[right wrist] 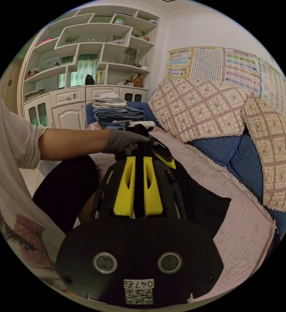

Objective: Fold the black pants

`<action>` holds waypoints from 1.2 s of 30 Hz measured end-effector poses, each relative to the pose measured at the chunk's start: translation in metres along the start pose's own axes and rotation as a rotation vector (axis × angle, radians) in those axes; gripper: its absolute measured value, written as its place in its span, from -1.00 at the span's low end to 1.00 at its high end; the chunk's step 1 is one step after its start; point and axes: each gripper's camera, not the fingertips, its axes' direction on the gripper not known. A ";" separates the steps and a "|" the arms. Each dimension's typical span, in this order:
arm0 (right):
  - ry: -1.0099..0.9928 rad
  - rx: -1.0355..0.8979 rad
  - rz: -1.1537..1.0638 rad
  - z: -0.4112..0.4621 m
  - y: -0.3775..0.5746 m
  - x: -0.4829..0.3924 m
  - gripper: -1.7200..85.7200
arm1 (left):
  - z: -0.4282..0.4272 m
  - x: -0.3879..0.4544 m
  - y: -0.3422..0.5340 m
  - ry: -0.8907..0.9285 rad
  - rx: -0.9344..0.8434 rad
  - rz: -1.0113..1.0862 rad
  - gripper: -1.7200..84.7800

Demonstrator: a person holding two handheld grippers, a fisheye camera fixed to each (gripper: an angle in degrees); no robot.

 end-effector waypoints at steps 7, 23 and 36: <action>-0.093 0.158 -0.007 -0.087 -0.035 -0.001 -0.94 | -0.088 0.113 0.078 0.097 0.238 0.258 -0.86; -0.258 0.402 -0.308 0.005 -0.331 -0.050 -0.94 | -0.532 0.275 0.206 -0.364 0.954 0.388 -0.87; -0.586 0.129 -0.180 0.082 -0.299 -0.097 -0.75 | -0.645 0.127 0.446 -0.640 1.289 -0.215 -0.63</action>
